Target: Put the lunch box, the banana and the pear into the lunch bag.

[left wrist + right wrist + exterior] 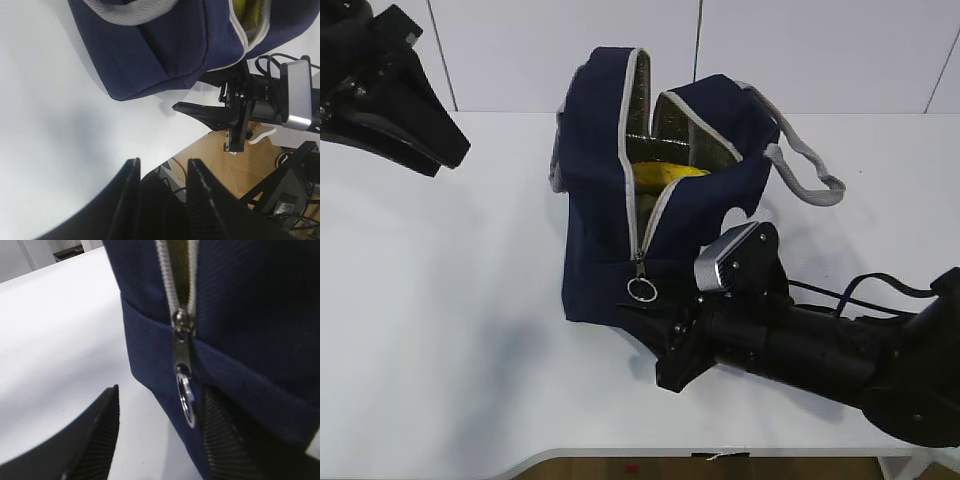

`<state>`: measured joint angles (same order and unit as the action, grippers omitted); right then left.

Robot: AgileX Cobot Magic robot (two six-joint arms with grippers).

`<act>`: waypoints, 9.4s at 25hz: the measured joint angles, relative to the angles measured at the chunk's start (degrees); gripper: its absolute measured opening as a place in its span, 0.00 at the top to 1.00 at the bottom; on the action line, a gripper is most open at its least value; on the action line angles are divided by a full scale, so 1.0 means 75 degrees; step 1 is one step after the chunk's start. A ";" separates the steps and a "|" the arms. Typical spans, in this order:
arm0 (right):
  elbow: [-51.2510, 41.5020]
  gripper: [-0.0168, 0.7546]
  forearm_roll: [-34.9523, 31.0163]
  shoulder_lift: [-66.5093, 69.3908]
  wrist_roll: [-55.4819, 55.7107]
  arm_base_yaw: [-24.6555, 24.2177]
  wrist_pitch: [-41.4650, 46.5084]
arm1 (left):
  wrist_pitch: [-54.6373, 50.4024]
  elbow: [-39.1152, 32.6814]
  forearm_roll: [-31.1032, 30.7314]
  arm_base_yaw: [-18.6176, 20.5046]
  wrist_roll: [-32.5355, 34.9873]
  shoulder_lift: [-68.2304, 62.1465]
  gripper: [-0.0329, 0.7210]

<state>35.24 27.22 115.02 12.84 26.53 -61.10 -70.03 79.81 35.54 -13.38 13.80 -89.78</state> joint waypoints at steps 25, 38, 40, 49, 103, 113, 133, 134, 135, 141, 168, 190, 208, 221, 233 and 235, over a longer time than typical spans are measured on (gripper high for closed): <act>0.0078 0.73 -0.0024 0.0013 0.0047 0.0000 0.0232 | 0.0000 0.0000 0.0000 0.0000 0.0000 0.0000 0.64; 0.0078 0.96 -0.0375 0.0013 0.0113 0.0000 0.0637 | 0.0000 0.0000 0.0065 0.0000 -0.0005 0.0000 0.64; 0.0078 0.97 -0.0375 0.0013 0.0129 0.0000 0.0622 | 0.0000 0.0000 0.0065 0.0000 -0.0005 0.0000 0.64; 0.0078 0.96 -0.0345 0.0013 0.0207 0.0000 0.0419 | 0.0000 0.0000 0.0082 0.0000 -0.0005 0.0000 0.64; -0.0197 0.97 0.0078 -0.0729 0.0644 0.0000 0.1068 | 0.0000 0.0000 0.0514 0.0000 -0.0087 0.0000 0.64; -0.0314 0.97 0.1252 -0.2350 0.2148 0.0000 0.2167 | 0.0000 0.0000 0.0514 0.0000 -0.0087 0.0000 0.64; 0.1232 0.97 0.3045 -0.4093 0.3629 0.0000 0.4803 | 0.0000 0.0000 0.0013 0.0000 -0.0092 0.0000 0.64; 0.1425 0.97 0.3248 -0.4093 0.3782 0.0000 0.4934 | 0.0000 0.0000 -0.0064 0.0000 -0.0092 0.0000 0.64; 0.1613 0.97 0.3463 -0.4093 0.3973 0.0000 0.5081 | 0.0000 0.0000 -0.0157 0.0000 -0.0092 0.0000 0.64; 0.2527 0.97 0.4571 -0.4093 0.4977 0.0000 0.5588 | 0.0000 0.0000 -0.0756 0.0000 -0.0092 0.0000 0.64; 0.4043 0.97 0.7230 -0.3445 0.9268 0.0000 0.5665 | 0.2241 0.0000 -0.0910 -0.1580 0.1021 -0.0768 0.38; 0.4177 0.97 0.7780 -0.3385 0.9616 0.0000 0.5346 | 0.3192 0.0000 -0.0587 -0.1593 0.2173 -0.1796 0.94; 0.4734 0.97 0.8991 -0.3238 0.9637 0.0063 0.7094 | 0.2780 0.0047 -0.1031 -0.1609 0.2202 -0.1810 0.95; 0.5584 0.97 0.9266 -0.2451 0.9637 0.0063 0.7937 | 0.2405 0.0047 -0.1634 -0.1609 0.2202 -0.1793 0.95; 0.5737 0.97 0.9890 -0.2102 0.9637 0.0063 0.8542 | 0.2233 0.0047 -0.2242 -0.1519 0.2202 -0.1416 0.95; 0.5753 0.97 1.0026 -0.2025 0.9637 0.0032 0.8637 | 0.2158 0.0047 -0.2272 -0.1373 0.2216 -0.1346 0.95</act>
<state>78.39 102.41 99.83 85.11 26.77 3.68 -53.84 80.16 18.50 -23.68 30.42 -99.87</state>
